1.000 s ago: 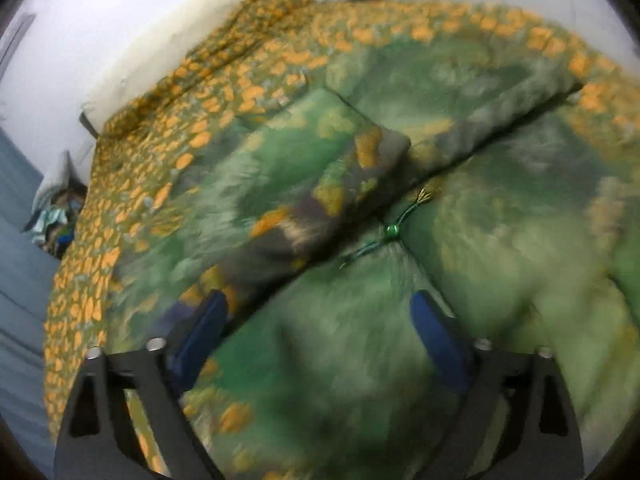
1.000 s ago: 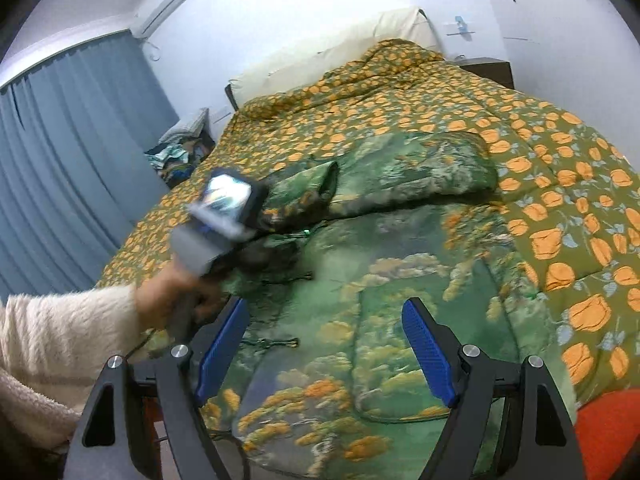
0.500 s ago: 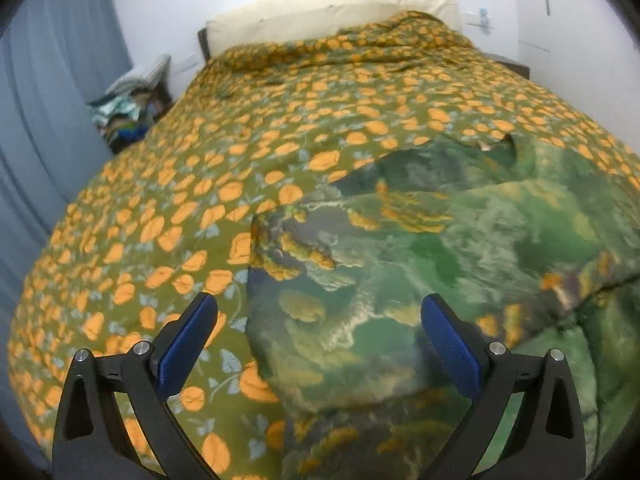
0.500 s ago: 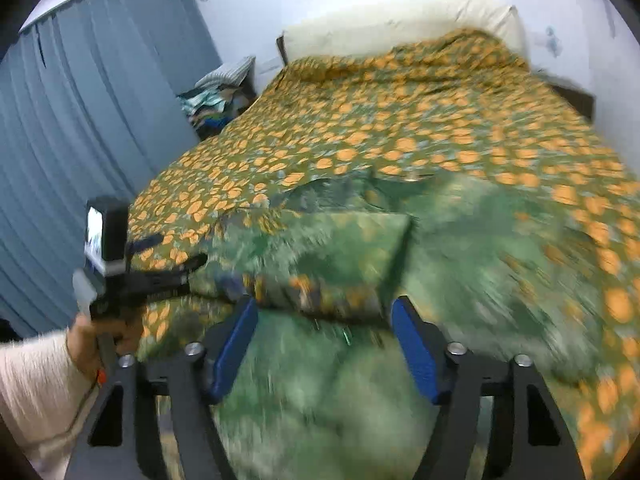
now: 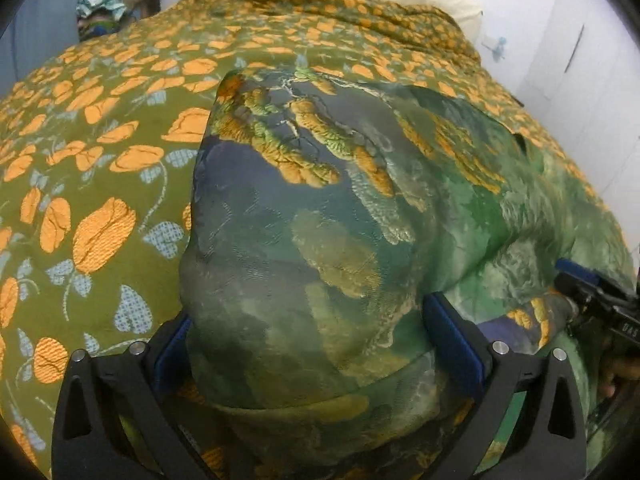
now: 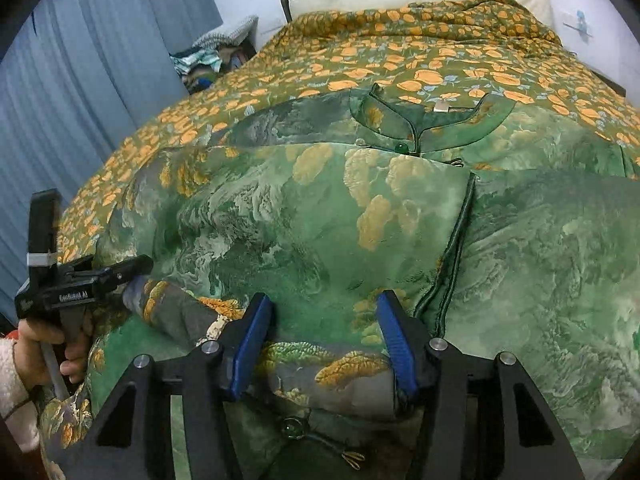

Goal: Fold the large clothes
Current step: 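Smooth the folded jacket with the right gripper and release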

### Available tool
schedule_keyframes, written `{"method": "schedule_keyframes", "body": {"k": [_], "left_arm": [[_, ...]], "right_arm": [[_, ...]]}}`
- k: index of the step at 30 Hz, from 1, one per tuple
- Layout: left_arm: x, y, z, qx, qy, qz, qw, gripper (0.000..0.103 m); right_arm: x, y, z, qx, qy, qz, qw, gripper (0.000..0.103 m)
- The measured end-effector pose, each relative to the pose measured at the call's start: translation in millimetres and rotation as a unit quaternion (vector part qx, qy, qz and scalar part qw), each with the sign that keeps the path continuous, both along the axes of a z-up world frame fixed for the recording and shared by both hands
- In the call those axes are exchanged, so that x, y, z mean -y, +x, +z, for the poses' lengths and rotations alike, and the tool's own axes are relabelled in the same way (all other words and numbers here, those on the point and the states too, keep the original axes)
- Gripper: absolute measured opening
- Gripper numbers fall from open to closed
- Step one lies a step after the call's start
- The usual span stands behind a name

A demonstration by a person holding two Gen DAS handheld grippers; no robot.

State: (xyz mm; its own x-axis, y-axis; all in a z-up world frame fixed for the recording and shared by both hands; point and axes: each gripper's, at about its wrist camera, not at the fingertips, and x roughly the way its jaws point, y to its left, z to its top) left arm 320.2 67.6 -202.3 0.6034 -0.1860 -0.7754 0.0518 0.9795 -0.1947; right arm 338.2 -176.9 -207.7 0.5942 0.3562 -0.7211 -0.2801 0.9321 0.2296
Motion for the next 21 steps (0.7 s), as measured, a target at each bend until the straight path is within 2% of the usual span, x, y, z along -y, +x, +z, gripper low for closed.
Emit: {"method": "schedule_keyframes", "body": {"k": [4, 9, 12, 16, 19, 21], "left_arm": [[7.6, -1.0, 12.4, -0.005, 0.033, 0.001, 0.9994, 0.103], [16.2, -17.9, 50.4, -0.018, 0.087, -0.015, 0.9959, 0.102], [17.6, -51.3, 80.9, -0.005, 0.108, -0.039, 0.9933, 0.102], [27.3, -103.1, 104.0, -0.009, 0.133, -0.080, 0.9879, 0.103], [39.2, -145.3, 99.4, -0.037, 0.143, -0.102, 0.9838, 0.103], [46.0, -166.9, 81.5, -0.067, 0.126, -0.107, 0.9840, 0.103]], "right_arm": [[-2.9, 1.5, 5.5, 0.002, -0.001, 0.000, 1.000, 0.055], [-9.8, -12.4, 44.5, -0.037, -0.036, 0.005, 0.999, 0.061], [-2.7, -47.6, 71.2, -0.061, -0.038, 0.017, 0.997, 0.061], [14.8, -122.5, 89.4, -0.102, -0.055, 0.027, 0.993, 0.062], [36.6, -180.2, 95.7, -0.118, -0.079, -0.002, 0.990, 0.062], [53.8, -214.6, 93.3, -0.115, -0.088, -0.048, 0.988, 0.069]]}}
